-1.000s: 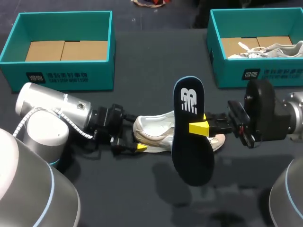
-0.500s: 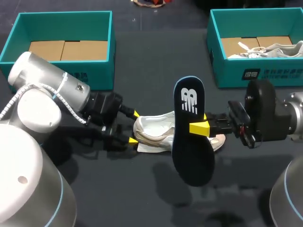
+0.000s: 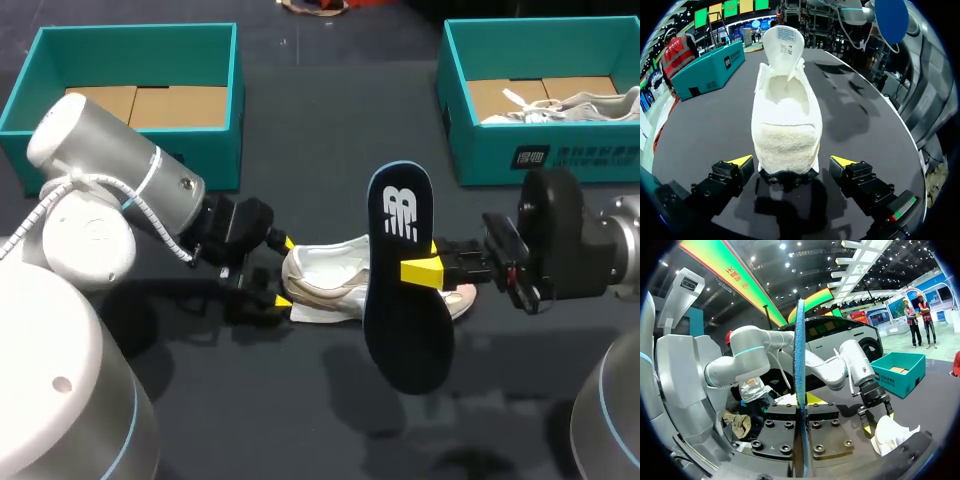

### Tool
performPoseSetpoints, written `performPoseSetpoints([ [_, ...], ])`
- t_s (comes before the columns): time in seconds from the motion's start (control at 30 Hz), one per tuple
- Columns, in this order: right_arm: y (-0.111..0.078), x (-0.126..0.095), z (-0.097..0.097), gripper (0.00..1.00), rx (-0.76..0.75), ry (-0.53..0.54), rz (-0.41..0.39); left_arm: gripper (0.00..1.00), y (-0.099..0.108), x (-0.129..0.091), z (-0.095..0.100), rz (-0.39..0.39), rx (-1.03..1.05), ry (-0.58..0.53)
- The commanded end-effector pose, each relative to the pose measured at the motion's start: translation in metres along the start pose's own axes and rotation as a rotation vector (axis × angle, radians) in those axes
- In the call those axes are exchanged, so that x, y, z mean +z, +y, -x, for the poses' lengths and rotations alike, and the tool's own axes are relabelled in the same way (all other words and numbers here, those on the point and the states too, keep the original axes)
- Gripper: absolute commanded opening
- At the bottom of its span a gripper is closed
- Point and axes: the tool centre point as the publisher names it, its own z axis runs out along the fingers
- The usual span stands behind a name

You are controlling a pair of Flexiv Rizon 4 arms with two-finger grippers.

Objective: Take the shoe out of the shoebox, open the shoe tongue, remove and reinsert the insole, then place the shoe into the shoebox

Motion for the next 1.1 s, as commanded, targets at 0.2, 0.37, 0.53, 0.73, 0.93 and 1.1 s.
performPoseSetpoints([
  [0.2,-0.001,0.001,-0.001,0.00,0.000,-0.002,0.000,1.00,-0.012,-0.015,0.002,0.353,-0.034,-0.010],
  [0.37,-0.001,0.001,-0.001,0.00,0.000,-0.002,0.000,1.00,-0.027,-0.027,0.004,0.384,0.029,-0.028],
  [0.53,-0.001,0.001,-0.001,0.00,0.000,-0.002,0.000,1.00,-0.055,-0.039,0.012,0.478,0.101,-0.008],
  [0.73,-0.001,0.001,-0.001,0.00,0.000,-0.002,0.000,1.00,-0.071,-0.035,0.016,0.535,0.123,0.024],
  [0.93,-0.001,0.001,-0.001,0.00,0.000,-0.002,0.000,1.00,-0.079,-0.022,0.024,0.576,0.111,0.036],
  [1.1,-0.001,0.001,-0.001,0.00,0.000,-0.002,0.000,1.00,-0.089,-0.009,0.035,0.604,0.093,0.028],
])
